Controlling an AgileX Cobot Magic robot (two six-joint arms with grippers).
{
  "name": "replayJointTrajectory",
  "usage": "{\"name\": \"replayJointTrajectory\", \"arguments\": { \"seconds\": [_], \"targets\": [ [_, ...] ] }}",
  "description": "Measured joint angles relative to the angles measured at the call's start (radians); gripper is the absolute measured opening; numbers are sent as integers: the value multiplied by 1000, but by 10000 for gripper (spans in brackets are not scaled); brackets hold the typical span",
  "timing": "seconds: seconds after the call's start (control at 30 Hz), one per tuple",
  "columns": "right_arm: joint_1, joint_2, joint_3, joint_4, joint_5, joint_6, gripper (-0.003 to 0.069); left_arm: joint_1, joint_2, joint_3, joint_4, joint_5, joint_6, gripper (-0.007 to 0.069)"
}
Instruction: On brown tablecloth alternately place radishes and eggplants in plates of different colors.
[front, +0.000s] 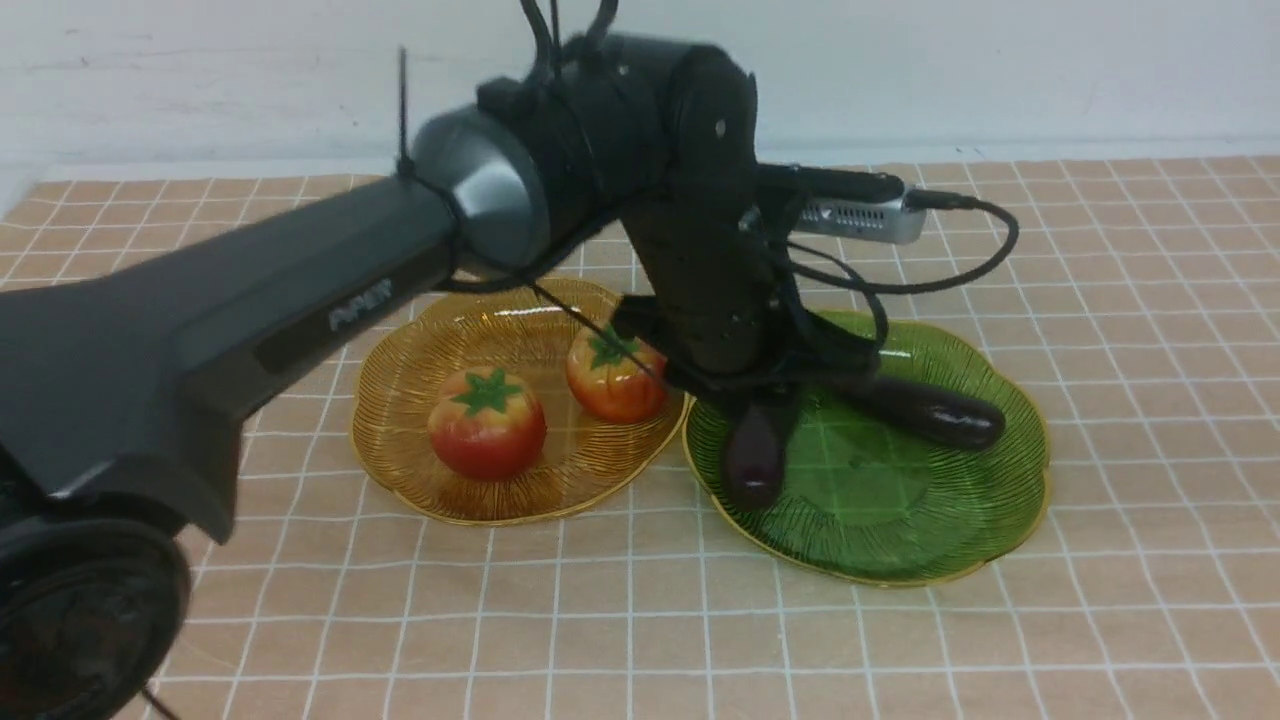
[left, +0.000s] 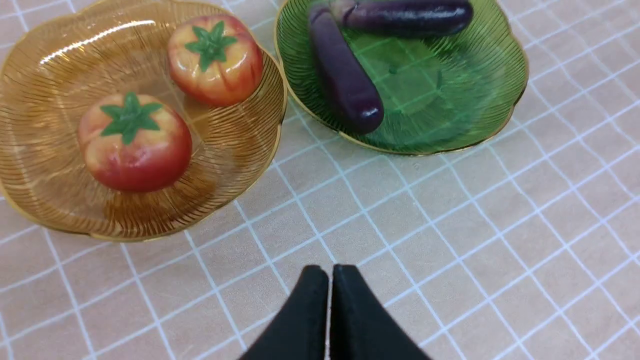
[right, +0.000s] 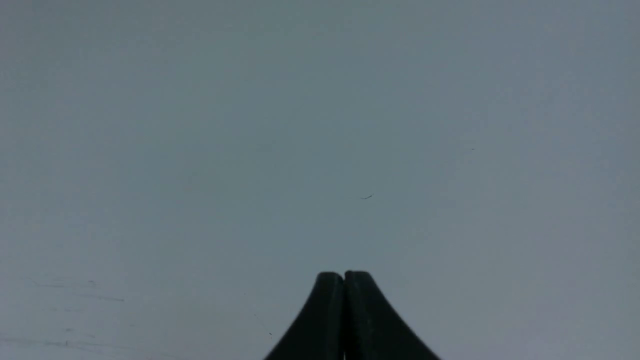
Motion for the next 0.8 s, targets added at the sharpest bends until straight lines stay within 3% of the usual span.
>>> {"name": "replayJointTrajectory", "arguments": {
  "seconds": [0.3,0.8],
  "targets": [
    [0,0,0,-2,0,1,-15,0,-359,327,2,-232,-7,-3],
    [0,0,0,-2,0,21,-15,0,-488,352,5,-239,-7,-3]
  ]
}}
